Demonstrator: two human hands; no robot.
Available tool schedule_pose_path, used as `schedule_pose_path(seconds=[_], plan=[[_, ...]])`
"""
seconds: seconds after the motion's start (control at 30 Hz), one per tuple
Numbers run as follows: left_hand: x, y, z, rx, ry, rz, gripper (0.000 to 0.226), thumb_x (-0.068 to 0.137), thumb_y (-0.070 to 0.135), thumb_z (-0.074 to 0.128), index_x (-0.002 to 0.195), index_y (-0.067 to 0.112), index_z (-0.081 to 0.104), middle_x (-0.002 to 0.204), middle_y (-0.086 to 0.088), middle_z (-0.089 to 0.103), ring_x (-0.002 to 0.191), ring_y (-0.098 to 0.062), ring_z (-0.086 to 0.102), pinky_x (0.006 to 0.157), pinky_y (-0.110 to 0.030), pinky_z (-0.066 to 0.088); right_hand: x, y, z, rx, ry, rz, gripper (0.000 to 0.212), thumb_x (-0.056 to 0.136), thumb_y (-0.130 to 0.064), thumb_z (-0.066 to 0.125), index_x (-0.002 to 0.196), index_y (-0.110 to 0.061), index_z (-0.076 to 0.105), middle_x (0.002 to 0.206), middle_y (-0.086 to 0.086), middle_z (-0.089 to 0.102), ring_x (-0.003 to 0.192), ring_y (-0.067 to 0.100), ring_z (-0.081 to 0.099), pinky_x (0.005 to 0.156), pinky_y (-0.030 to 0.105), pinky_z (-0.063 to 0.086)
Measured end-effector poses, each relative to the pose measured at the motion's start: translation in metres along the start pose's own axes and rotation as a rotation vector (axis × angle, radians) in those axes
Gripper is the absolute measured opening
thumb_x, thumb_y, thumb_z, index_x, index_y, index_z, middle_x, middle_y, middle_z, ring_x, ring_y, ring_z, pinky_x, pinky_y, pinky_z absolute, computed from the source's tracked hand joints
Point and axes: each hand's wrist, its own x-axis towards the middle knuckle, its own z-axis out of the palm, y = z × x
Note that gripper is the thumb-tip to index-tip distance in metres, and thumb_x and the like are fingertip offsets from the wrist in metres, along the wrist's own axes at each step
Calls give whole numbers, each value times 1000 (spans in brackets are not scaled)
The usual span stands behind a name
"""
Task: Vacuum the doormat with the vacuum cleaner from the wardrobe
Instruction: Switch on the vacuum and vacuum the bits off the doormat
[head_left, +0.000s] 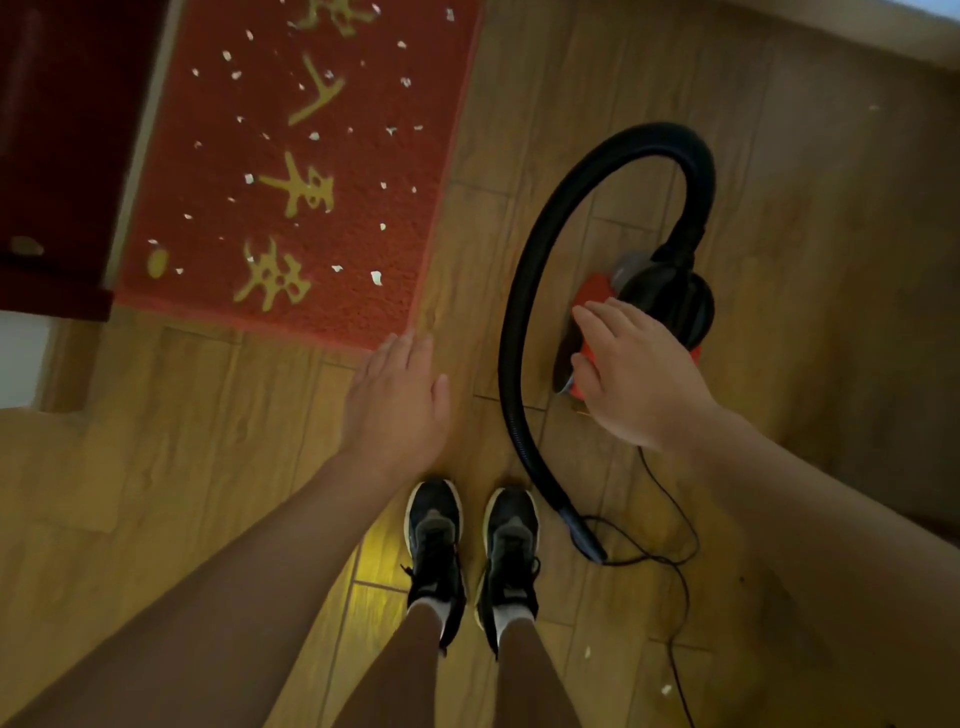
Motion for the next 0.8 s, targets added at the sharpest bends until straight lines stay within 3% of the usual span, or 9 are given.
schedule_pose_path(seconds=[0.2,0.57,0.8], plan=[[23,-2,80,-15,-4,16,51,103,33,42,146,6,47,150,-17,49,139,-33,43,119,-47,32,33,21,63,-7,-35,-12,58,104,-39,34,155,-12,31,159,7,37,150,27,27,124,43,22],[82,10,185,-47,-11,-9,52,104,38,43,144,5,48,143,-17,52,132,-33,48,114,-44,35,65,48,145,74,-45,-36,55,103,-34,38,151,-8,39,153,9,45,146,28,34,122,41,26],[105,17,234,-153,-62,-75,54,101,53,40,134,13,56,125,-8,60,116,-26,55,104,-43,46,70,59,174,130,-50,-12,59,100,-36,31,150,-8,40,153,9,46,146,27,34,121,42,27]])
